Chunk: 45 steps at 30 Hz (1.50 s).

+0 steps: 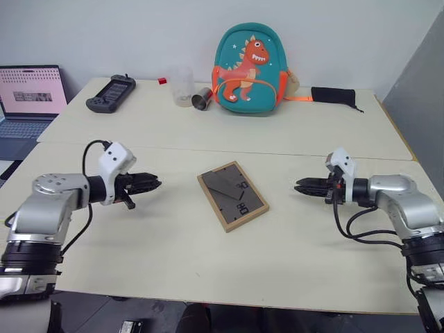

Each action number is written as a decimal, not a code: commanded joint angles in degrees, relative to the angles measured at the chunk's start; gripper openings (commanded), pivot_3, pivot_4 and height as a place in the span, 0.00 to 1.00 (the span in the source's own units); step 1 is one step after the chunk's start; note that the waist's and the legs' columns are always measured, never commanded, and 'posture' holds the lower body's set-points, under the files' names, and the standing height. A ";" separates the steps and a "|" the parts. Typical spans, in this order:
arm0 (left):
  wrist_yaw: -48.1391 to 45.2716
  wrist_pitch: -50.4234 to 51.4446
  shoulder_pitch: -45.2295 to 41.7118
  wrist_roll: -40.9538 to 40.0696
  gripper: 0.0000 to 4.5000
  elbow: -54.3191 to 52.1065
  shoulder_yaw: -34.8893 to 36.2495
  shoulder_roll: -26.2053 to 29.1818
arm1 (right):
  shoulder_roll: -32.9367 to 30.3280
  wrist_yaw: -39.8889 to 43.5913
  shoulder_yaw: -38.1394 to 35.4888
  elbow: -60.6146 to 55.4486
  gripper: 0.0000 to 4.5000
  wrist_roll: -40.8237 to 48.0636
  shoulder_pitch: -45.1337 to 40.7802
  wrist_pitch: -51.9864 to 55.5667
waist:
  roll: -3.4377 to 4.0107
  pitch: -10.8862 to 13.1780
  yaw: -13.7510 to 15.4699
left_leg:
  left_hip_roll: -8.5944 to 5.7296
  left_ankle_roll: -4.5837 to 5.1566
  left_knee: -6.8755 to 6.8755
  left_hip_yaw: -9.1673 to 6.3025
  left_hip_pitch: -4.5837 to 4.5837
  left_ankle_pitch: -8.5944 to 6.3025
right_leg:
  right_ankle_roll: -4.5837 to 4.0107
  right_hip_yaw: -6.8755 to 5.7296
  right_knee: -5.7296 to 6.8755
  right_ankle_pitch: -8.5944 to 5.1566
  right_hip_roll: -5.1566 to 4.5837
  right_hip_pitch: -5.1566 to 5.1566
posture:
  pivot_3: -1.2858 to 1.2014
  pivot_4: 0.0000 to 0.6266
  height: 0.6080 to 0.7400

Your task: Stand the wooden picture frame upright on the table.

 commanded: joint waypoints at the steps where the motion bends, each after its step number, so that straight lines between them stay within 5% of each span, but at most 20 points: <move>1: 1.04 -3.11 -1.91 2.10 0.01 0.45 -2.09 -2.10 | 1.78 -0.35 0.69 1.81 0.00 -2.31 -2.47 -3.73 | 0.00 0.00 0.01 | 0.00 0.00 0.00 0.00 -0.01 0.00 | 0.00 0.00 0.00 0.00 0.00 -0.01 | 0.52 0.24 1.00; 14: 3.80 -13.13 -13.74 9.77 0.01 19.59 -10.12 -15.85 | 10.00 -2.17 8.39 2.17 0.00 -9.34 -1.70 -8.25 | 0.00 0.00 0.01 | -0.04 -0.01 0.05 -0.04 -0.04 0.01 | 0.02 -0.04 0.02 0.03 -0.02 0.00 | 0.52 0.24 1.00; 25: 2.70 -19.48 -21.53 15.09 0.01 31.18 -13.25 -22.38 | 10.91 0.07 9.26 -9.62 0.00 -6.76 2.16 -0.50 | 0.00 0.00 0.42 | -0.09 -0.05 0.07 -0.14 -0.04 0.03 | 0.03 -0.12 0.03 0.03 -0.03 0.06 | 0.52 0.24 1.00; 32: 1.07 -20.21 -22.44 17.36 0.01 32.69 -13.82 -21.35 | 9.47 -1.58 8.49 -9.00 0.00 -8.35 3.21 -0.44 | 0.00 0.00 0.50 | -0.10 -0.02 0.09 -0.17 -0.04 0.02 | 0.04 -0.15 0.03 0.03 -0.03 0.08 | 0.52 0.24 1.00; 35: -1.75 -20.50 -21.18 17.50 0.01 31.36 -12.50 -15.78 | 7.18 -4.09 6.53 -7.92 0.00 -10.01 3.36 -1.82 | -0.01 0.00 0.37 | -0.10 -0.02 0.08 -0.16 -0.04 0.02 | 0.04 -0.13 0.01 0.03 -0.03 0.08 | 0.52 0.24 1.00; 40: -13.27 -2.87 -18.80 7.48 0.25 23.35 -7.74 -9.14 | 5.76 -7.25 3.45 -9.94 0.00 -9.16 3.92 1.22 | -0.01 0.00 -1.03 | -0.03 -0.12 -0.02 -0.14 -0.02 0.07 | 0.03 -0.08 0.04 0.03 0.05 -0.01 | 0.52 0.24 1.00; 45: -18.51 26.66 -17.35 -3.35 0.48 17.82 -4.86 -5.46 | 5.38 -7.99 2.68 -13.37 0.00 -8.39 5.99 3.59 | -0.01 0.01 -0.86 | -0.07 -0.01 0.00 -0.30 -0.08 0.01 | 0.04 -0.18 0.05 0.02 0.05 0.06 | 0.52 0.24 1.00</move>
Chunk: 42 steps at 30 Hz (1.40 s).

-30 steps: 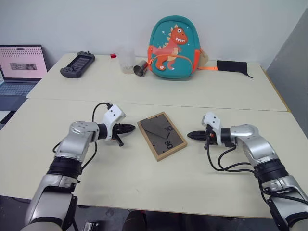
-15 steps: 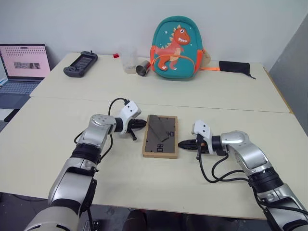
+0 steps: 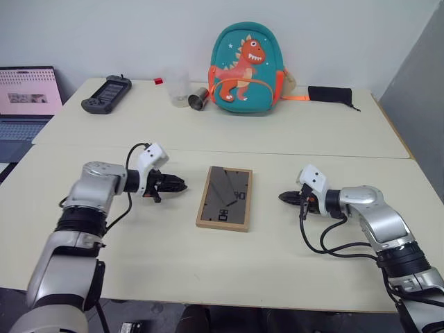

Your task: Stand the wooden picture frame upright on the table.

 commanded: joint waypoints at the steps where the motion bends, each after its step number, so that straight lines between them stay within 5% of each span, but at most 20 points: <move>1: -2.47 18.68 0.60 -7.17 0.53 -3.80 2.13 2.35 | -0.05 -1.08 -1.34 -3.40 0.00 1.20 0.88 1.13 | 0.00 0.00 0.03 | -0.01 0.00 0.01 -0.02 -0.01 0.00 | 0.00 -0.01 -0.01 0.00 0.00 0.01 | 0.52 0.24 1.00; 11: -0.21 32.61 -0.85 -12.98 0.99 -2.85 1.09 0.94 | 1.71 -2.24 -0.01 -3.68 0.00 0.82 0.59 2.11 | -0.02 0.01 0.32 | 0.00 0.00 0.04 -0.08 0.01 0.07 | 0.00 -0.05 0.05 0.00 0.02 0.01 | 0.52 0.24 1.00; 26: 3.99 37.20 -3.06 -14.24 0.99 0.80 -3.86 -6.63 | 7.19 -5.53 4.96 -3.02 0.00 -1.27 -1.05 2.11 | -0.01 0.00 1.12 | -0.06 -0.05 0.07 -0.07 0.05 0.11 | 0.01 -0.03 0.04 0.00 -0.04 0.10 | 0.52 0.24 1.00; 42: 4.23 36.78 1.05 -17.75 0.99 -7.92 -4.14 -6.94 | 13.18 -7.32 8.67 -2.81 0.00 -2.38 -2.73 2.65 | -0.01 0.01 1.21 | -0.04 -0.16 0.02 -0.09 0.02 0.17 | 0.01 -0.04 -0.03 0.00 -0.04 0.06 | 0.52 0.24 1.00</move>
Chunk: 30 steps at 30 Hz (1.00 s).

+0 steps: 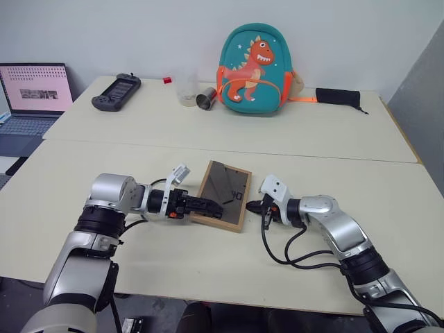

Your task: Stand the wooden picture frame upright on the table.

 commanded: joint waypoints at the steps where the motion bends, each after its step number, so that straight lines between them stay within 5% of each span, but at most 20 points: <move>1: 1.03 -0.43 1.21 -1.38 0.99 -1.93 0.04 -0.56 | 0.71 -0.17 0.45 -1.72 0.00 0.07 -0.85 -0.73 | 0.00 0.00 -0.01 | 0.00 0.02 0.00 0.00 0.00 -0.01 | 0.00 0.00 0.00 0.00 0.00 0.00 | 0.52 0.24 1.00; 5: 0.91 -1.18 2.26 -2.20 0.89 -2.93 1.02 0.49 | -0.23 -0.14 0.34 -1.04 0.00 -0.60 -0.29 -1.81 | 0.00 0.00 -0.05 | 0.00 0.05 0.00 -0.01 0.00 -0.03 | 0.00 0.00 0.01 0.00 0.01 0.01 | 0.52 0.24 1.00; 18: 4.05 -2.61 5.75 -4.75 0.31 -7.15 4.43 1.70 | -2.42 -0.70 -1.05 -2.86 0.00 0.27 3.03 -1.90 | 0.00 0.00 -0.03 | 0.01 0.10 -0.01 -0.03 0.01 -0.06 | 0.00 -0.01 0.00 0.00 0.01 0.03 | 0.52 0.24 1.00; 26: 12.76 -3.27 5.85 -8.81 0.29 -12.97 13.75 -2.61 | -7.22 0.29 -7.19 -8.04 0.00 3.52 5.39 1.25 | -0.02 0.01 0.65 | 0.00 0.10 0.03 -0.05 0.01 -0.05 | 0.02 -0.01 0.01 0.01 0.01 0.06 | 0.52 0.24 1.00; 30: 17.01 -3.43 7.40 -12.25 0.29 -20.42 19.94 -4.10 | -11.61 6.52 -15.27 -14.63 0.09 16.26 1.63 11.79 | -0.08 0.10 0.92 | 0.01 0.09 0.02 -0.01 -0.05 -0.05 | 0.04 0.05 0.00 0.02 0.00 -0.02 | 0.52 0.24 1.00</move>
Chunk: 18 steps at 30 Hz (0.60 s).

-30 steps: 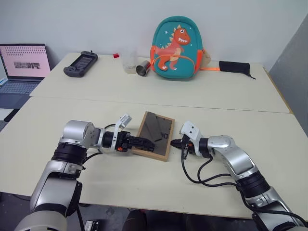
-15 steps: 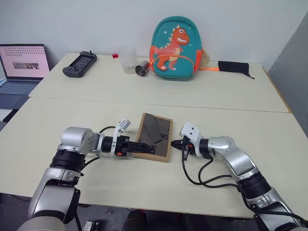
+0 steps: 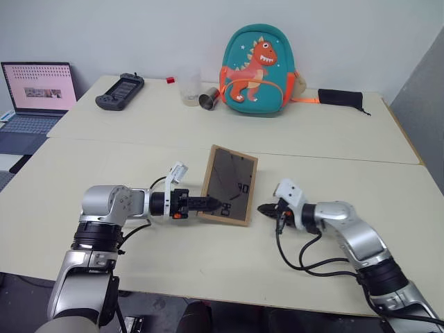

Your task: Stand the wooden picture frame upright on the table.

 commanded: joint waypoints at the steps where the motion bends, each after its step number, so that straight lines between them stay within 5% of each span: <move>1: 3.18 -1.64 0.74 -4.04 0.29 -8.74 5.95 -1.11 | -1.65 3.92 -8.21 -6.86 0.13 11.72 -6.07 9.01 | -0.01 0.01 -0.04 | 0.01 0.00 -0.02 0.00 0.00 0.00 | 0.00 0.00 -0.02 0.00 0.00 0.00 | 0.52 0.24 1.00; 8: 7.53 -2.13 2.35 -5.60 0.29 -11.90 7.96 -2.82 | 4.80 -0.25 -10.16 -0.66 0.51 17.71 -19.96 15.60 | -0.05 0.04 -1.02 | 0.07 0.00 -0.08 0.00 0.04 0.00 | -0.01 -0.02 -0.07 0.00 0.05 0.01 | 0.52 0.24 1.00; 18: 10.04 -2.25 1.24 -7.31 0.29 -12.59 6.88 -3.87 | 12.65 0.91 -4.22 14.81 0.99 13.35 -30.49 6.46 | -0.06 0.05 -1.09 | 0.02 -0.01 -0.10 0.03 -0.03 0.00 | -0.01 -0.03 -0.11 0.01 -0.02 -0.05 | 0.52 0.24 1.00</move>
